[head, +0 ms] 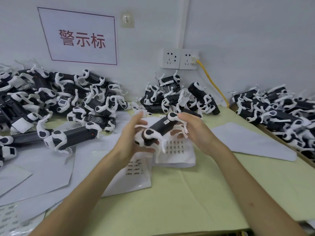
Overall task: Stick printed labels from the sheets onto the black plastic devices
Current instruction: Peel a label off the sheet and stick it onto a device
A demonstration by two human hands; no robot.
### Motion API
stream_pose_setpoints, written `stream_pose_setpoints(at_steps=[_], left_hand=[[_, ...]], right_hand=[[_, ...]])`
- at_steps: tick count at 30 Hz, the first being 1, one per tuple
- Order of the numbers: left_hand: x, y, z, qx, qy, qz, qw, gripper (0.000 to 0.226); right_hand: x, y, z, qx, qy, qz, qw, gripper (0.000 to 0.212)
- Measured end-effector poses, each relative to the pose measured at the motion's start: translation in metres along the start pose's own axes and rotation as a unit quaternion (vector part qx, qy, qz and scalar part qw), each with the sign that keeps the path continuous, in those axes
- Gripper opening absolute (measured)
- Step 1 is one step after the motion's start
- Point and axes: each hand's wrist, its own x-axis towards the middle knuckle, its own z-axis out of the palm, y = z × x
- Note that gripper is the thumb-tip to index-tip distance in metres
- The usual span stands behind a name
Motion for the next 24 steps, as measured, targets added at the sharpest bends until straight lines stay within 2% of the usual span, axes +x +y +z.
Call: stream_pose_setpoints(at_steps=[3,4,6,7,10,11,12,14,15,16,19,21,24], left_hand=[[-0.004,0.009,-0.003,-0.054,0.035,0.028,0.998,0.046],[-0.005,0.010,-0.002,-0.028,0.063,0.043,0.997,0.042],[-0.002,0.007,-0.002,0.123,0.157,0.103,0.974,0.030],[0.000,0.005,-0.005,0.226,0.207,0.148,0.940,0.026],[0.006,0.005,-0.020,0.480,0.332,0.226,0.780,0.037],[0.008,0.006,-0.026,0.519,0.361,0.226,0.741,0.044],[0.010,0.007,-0.032,0.542,0.378,0.215,0.719,0.050],[0.011,0.010,-0.044,0.570,0.372,0.151,0.717,0.058],[0.012,0.009,-0.050,0.589,0.357,0.107,0.717,0.059],[0.011,0.006,-0.055,0.618,0.333,0.069,0.709,0.059],[0.012,0.001,-0.066,0.695,0.279,0.012,0.663,0.054],[0.014,0.003,-0.070,0.686,0.283,0.006,0.670,0.057],[0.015,0.008,-0.079,0.663,0.312,-0.025,0.680,0.059]], right_hand=[[-0.002,-0.003,-0.014,0.042,-0.050,0.048,0.997,0.068],[-0.003,-0.003,-0.015,0.041,-0.057,0.064,0.995,0.068],[-0.002,-0.002,-0.017,0.036,-0.028,0.104,0.994,0.061],[-0.001,-0.002,-0.019,0.043,-0.003,0.122,0.992,0.054],[-0.001,-0.009,-0.034,0.161,0.096,0.108,0.976,0.042],[-0.001,-0.013,-0.044,0.244,0.132,0.067,0.959,0.041],[-0.002,-0.017,-0.055,0.347,0.154,0.010,0.925,0.042],[-0.008,-0.024,-0.074,0.537,0.141,-0.102,0.826,0.054],[-0.010,-0.027,-0.083,0.575,0.135,-0.138,0.795,0.063],[-0.012,-0.028,-0.088,0.572,0.144,-0.152,0.793,0.067],[-0.012,-0.022,-0.089,0.489,0.187,-0.112,0.845,0.052],[-0.011,-0.018,-0.080,0.431,0.213,-0.079,0.873,0.038],[-0.007,-0.016,-0.062,0.344,0.238,-0.033,0.908,0.031]])
